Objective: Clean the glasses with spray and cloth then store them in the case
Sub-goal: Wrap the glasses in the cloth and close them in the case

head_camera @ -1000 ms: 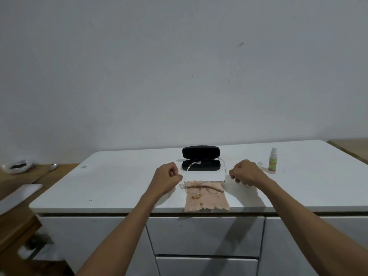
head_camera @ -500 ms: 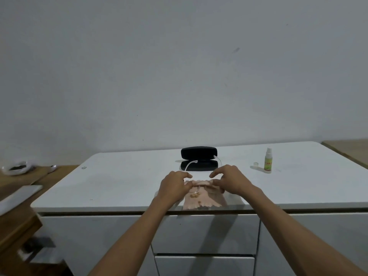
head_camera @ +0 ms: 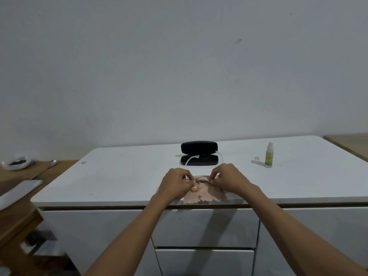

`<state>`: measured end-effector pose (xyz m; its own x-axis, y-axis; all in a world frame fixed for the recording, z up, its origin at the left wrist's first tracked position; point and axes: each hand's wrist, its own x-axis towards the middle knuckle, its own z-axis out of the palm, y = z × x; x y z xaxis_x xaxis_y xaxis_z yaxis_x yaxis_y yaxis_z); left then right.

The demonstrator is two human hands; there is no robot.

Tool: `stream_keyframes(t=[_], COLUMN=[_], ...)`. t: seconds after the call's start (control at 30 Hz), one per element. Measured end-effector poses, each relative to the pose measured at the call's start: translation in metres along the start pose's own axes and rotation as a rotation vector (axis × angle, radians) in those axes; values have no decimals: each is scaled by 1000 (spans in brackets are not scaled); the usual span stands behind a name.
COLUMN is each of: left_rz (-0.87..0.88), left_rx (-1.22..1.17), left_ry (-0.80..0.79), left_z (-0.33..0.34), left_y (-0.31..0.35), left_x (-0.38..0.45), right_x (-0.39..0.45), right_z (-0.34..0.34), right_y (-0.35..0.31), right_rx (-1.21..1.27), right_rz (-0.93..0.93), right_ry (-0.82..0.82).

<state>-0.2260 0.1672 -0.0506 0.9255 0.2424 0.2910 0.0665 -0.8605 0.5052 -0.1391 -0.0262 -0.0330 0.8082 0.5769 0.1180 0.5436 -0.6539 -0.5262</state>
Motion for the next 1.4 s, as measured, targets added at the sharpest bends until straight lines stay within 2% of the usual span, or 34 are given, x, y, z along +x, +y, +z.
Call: stream_keyframes(t=[0.13, 0.4, 0.6, 0.87, 1.07, 1.2, 1.4], left_rz=[51, 74, 104, 88, 49, -7, -115], left_rx=[-29, -103, -80, -47, -146, -205, -260], left_ry=[-19, -38, -154, -174, -105, 66, 275], left_z=[-5, -10, -19, -21, -21, -10, 12], left_y=[2, 1, -1, -4, -6, -5, -3], left_x=[-4, -24, -37, -42, -37, -28, -12], right_x=[-3, -22, -39, -42, -40, -32, -17], right_z=[-3, -13, -19, -16, -19, -10, 7], right_y=[3, 8, 9, 15, 12, 11, 12], right_rx=[27, 47, 2, -22, -55, -57, -138], right_rz=[-51, -102, -107, -79, -58, -25, 15], right_ry=[-65, -61, -206, -133, -13, 152, 295])
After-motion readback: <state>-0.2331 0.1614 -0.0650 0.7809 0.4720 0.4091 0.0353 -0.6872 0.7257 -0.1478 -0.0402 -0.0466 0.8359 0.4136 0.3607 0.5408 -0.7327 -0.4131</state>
